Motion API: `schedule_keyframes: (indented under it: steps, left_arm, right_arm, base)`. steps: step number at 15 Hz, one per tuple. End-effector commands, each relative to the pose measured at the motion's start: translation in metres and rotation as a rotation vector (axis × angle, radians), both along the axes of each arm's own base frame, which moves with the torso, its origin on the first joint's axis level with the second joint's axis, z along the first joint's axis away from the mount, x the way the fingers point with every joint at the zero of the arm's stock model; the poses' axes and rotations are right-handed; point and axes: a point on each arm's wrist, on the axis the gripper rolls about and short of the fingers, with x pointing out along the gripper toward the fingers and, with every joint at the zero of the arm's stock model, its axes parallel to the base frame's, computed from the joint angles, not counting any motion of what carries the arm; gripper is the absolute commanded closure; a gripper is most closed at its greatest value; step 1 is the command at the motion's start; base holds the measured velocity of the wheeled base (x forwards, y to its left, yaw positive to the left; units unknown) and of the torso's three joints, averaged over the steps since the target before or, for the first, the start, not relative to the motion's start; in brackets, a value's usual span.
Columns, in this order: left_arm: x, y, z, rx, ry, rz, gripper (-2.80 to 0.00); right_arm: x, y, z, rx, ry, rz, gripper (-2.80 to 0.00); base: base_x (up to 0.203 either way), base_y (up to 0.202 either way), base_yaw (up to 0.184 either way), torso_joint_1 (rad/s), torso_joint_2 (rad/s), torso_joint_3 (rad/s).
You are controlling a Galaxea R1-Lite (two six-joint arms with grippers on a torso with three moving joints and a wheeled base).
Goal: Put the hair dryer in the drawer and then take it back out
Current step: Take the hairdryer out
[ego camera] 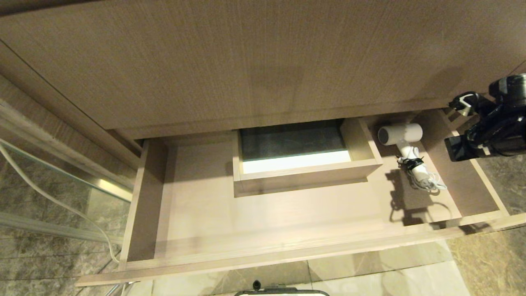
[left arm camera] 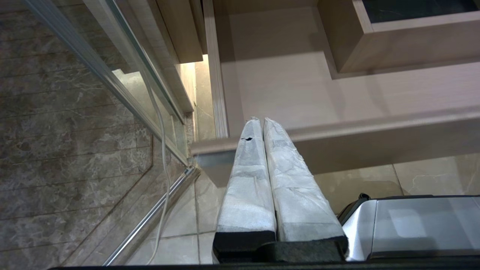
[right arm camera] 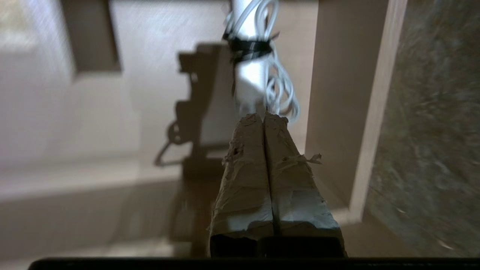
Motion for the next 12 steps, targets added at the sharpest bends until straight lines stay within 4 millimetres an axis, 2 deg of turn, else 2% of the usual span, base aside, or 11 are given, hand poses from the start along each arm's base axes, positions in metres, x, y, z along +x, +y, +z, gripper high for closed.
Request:
schedule_keyframes:
  steps: [1,3,7,10,12]
  left_arm:
    - [0.0,0.0,0.0,-0.001,0.0,0.0,0.0]
    - [0.0,0.0,0.0,-0.001,0.0,0.001,0.0]
    - [0.0,0.0,0.0,-0.001,0.001,0.001,0.0]
    - [0.0,0.0,0.0,-0.001,0.001,0.0,0.0]
    - [0.0,0.0,0.0,-0.001,-0.001,0.001,0.0]
  right_arm:
    - [0.036,-0.008,-0.033,0.025,0.067,-0.027,0.0]
    - [0.054,-0.013,-0.046,0.037,0.081,-0.044,0.0]
    - [0.072,-0.026,-0.073,0.054,0.127,-0.07,0.0]
    - [0.072,-0.039,-0.076,0.086,0.135,-0.051,0.0]
    - [0.068,-0.04,-0.074,0.094,0.143,-0.041,0.0]
  base:
    - [0.0,0.0,0.0,0.0,0.0,0.0]
    - [0.0,0.0,0.0,0.0,0.0,0.0]
    - [0.0,0.0,0.0,0.0,0.0,0.0]
    - [0.0,0.0,0.0,0.0,0.0,0.0]
    - [0.0,0.0,0.0,0.0,0.0,0.0]
